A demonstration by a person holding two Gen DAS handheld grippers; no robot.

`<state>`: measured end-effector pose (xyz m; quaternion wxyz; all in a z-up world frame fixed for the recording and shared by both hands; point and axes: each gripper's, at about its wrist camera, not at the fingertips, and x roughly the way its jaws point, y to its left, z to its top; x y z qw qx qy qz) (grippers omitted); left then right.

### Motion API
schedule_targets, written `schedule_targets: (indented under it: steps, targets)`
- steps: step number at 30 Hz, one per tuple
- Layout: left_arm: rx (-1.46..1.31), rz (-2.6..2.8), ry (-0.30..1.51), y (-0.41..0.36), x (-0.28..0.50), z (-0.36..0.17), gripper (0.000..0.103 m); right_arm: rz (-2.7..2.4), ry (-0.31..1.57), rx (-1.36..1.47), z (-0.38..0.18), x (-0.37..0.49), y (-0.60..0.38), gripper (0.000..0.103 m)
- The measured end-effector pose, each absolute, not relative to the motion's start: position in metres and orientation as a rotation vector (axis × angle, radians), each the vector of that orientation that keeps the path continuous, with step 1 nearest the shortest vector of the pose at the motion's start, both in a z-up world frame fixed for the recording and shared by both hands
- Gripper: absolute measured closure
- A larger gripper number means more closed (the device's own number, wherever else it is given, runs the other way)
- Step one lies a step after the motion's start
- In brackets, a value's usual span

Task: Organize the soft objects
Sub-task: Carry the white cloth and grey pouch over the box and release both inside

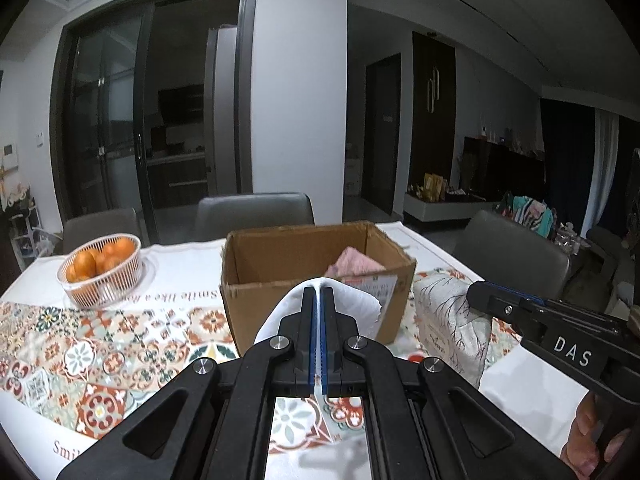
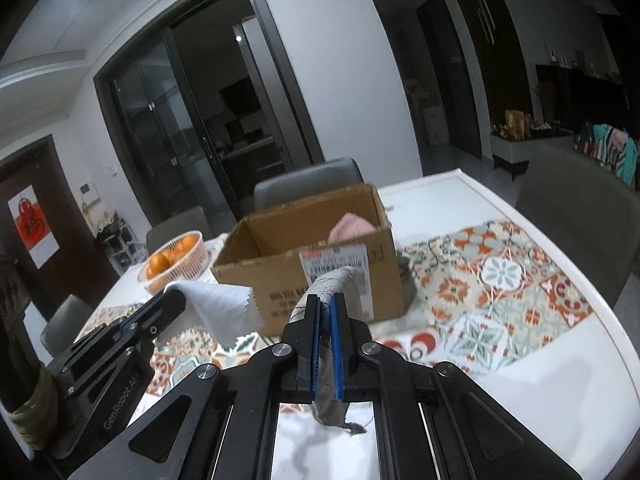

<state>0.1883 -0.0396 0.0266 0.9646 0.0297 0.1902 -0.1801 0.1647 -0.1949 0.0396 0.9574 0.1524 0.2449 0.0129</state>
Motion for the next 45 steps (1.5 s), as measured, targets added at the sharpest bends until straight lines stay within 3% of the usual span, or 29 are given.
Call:
schedule_targets:
  steps: [25,45]
  targets:
    - [0.072,-0.299,0.303,-0.028,0.245,0.069,0.099,0.106,0.362,0.231,0.101,0.231,-0.180,0.096]
    - [0.085,-0.276,0.330,-0.035,0.324,0.053,0.100,0.182,0.350,0.219,0.097,0.314,-0.171,0.096]
